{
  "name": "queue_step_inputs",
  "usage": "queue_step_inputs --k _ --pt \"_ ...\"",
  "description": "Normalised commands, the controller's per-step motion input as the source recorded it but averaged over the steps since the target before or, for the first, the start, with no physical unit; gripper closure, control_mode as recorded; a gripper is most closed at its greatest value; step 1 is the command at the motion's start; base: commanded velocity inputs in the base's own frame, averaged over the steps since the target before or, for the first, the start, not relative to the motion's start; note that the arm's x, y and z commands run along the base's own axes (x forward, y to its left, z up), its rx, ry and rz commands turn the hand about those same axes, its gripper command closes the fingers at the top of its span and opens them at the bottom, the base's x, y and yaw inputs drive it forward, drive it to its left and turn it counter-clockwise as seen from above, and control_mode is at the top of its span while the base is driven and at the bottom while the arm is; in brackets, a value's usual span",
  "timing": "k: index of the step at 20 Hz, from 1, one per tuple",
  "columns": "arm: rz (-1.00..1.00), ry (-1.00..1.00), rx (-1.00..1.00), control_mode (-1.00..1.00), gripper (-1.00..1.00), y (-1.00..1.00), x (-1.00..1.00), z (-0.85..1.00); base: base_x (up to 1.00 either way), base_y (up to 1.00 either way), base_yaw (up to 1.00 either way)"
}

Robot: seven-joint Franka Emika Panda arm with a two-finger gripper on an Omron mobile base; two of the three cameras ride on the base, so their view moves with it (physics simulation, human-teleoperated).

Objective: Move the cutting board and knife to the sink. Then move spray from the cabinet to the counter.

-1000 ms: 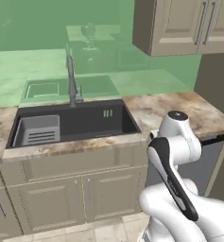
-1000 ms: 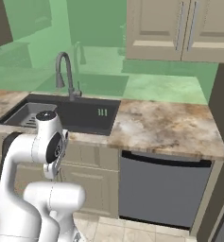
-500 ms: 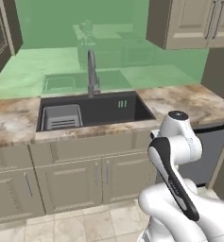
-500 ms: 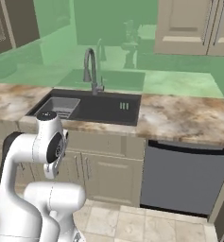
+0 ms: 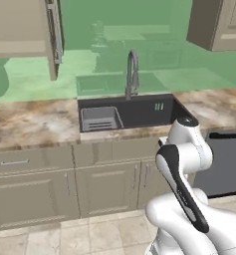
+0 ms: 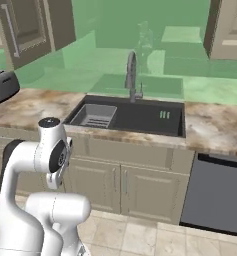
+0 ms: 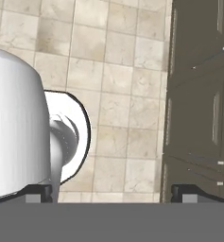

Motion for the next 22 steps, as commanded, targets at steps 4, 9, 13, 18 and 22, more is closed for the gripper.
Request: queue_step_inputs --k 4,9,13,18,22 --pt "0.00 0.00 0.00 1.00 -1.00 0.00 0.00 0.00 -0.05 0.76 0.13" --pt "0.00 0.00 0.00 1.00 -1.00 0.00 0.00 0.00 0.00 0.82 0.14" --pt "0.00 0.00 0.00 1.00 -1.00 0.00 0.00 0.00 0.00 0.86 0.13" --pt "0.00 0.00 0.00 1.00 -1.00 0.00 0.00 0.00 0.06 0.79 0.09" --pt "0.00 0.00 0.00 1.00 -1.00 0.00 0.00 0.00 0.28 0.42 0.03"
